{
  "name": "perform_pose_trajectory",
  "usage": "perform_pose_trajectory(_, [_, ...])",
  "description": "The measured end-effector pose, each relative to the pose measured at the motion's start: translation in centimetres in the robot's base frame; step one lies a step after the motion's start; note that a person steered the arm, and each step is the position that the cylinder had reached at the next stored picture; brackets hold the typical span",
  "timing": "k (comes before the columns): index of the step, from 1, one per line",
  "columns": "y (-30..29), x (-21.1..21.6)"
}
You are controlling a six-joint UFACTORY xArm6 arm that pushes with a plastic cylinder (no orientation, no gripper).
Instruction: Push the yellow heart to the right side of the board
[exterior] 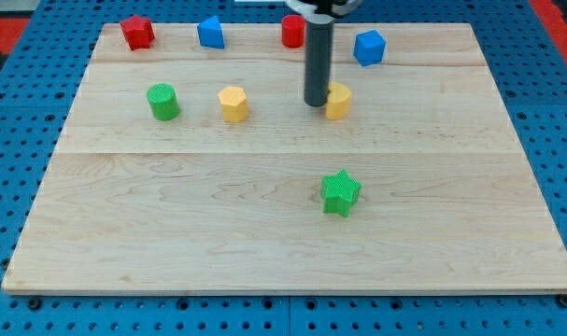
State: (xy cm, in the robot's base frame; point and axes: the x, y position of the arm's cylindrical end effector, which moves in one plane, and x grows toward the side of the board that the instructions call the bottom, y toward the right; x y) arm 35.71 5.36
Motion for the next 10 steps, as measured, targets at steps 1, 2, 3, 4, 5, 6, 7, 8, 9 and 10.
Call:
perform_pose_trajectory(1, [1.6, -0.5])
perform_pose_trajectory(2, [3.6, -0.5])
perform_pose_trajectory(3, [8.7, 3.9])
perform_pose_trajectory(4, [8.8, 4.2])
perform_pose_trajectory(5, [3.6, -1.1])
perform_pose_trajectory(6, [4.5, -2.2])
perform_pose_trajectory(7, [5.8, -1.2])
perform_pose_trajectory(8, [6.0, 0.4])
perform_pose_trajectory(9, [6.0, 1.5])
perform_pose_trajectory(10, [5.9, -1.7])
